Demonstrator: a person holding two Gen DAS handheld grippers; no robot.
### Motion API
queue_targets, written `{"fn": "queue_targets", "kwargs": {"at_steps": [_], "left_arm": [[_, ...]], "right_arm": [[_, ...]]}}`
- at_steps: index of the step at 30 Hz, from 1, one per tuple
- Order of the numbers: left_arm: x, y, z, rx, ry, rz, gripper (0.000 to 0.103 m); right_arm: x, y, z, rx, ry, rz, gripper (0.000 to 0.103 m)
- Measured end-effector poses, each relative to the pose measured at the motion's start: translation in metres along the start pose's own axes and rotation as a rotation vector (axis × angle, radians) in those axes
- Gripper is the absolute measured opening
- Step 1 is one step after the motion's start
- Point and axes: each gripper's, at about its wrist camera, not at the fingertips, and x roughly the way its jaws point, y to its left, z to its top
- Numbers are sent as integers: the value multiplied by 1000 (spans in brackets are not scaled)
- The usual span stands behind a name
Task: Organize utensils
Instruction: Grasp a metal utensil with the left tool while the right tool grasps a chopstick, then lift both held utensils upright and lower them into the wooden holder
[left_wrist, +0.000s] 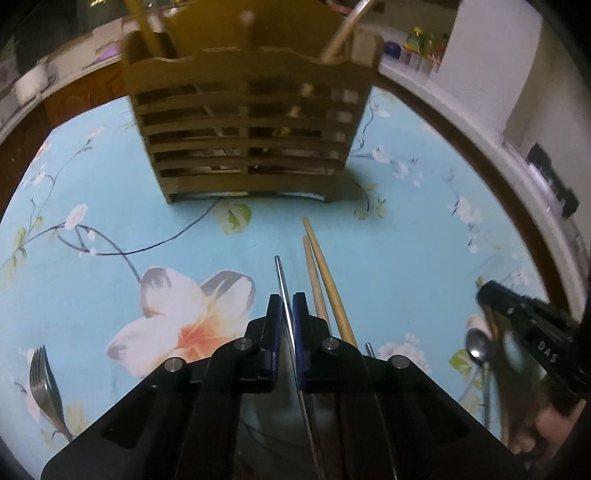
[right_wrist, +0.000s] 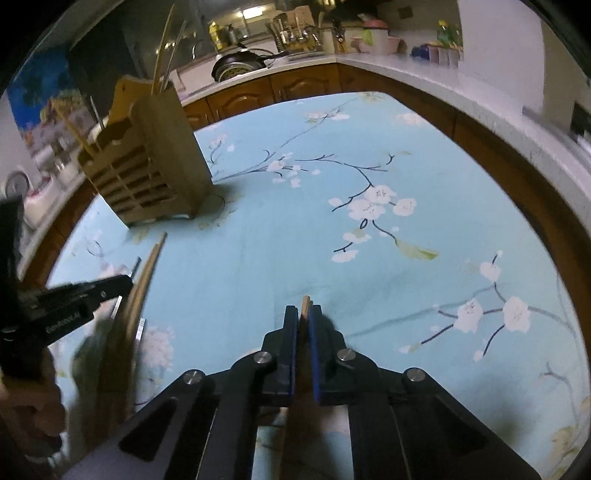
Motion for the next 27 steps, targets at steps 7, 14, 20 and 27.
{"fn": "queue_targets", "kwargs": {"at_steps": [7, 14, 20, 27], "left_arm": [[-40, 10, -1, -32, -77, -59, 5], [-83, 15, -5, -66, -149, -101, 5], [-117, 24, -10, -88, -213, -119, 4], [-156, 30, -9, -93, -295, -128, 4]], "right_arm": [[-30, 6, 8, 24, -57, 65, 5], [-64, 22, 20, 9, -133, 116, 5], [-93, 36, 27, -9, -197, 155, 5], [-127, 54, 41, -26, -293, 189, 5]]}}
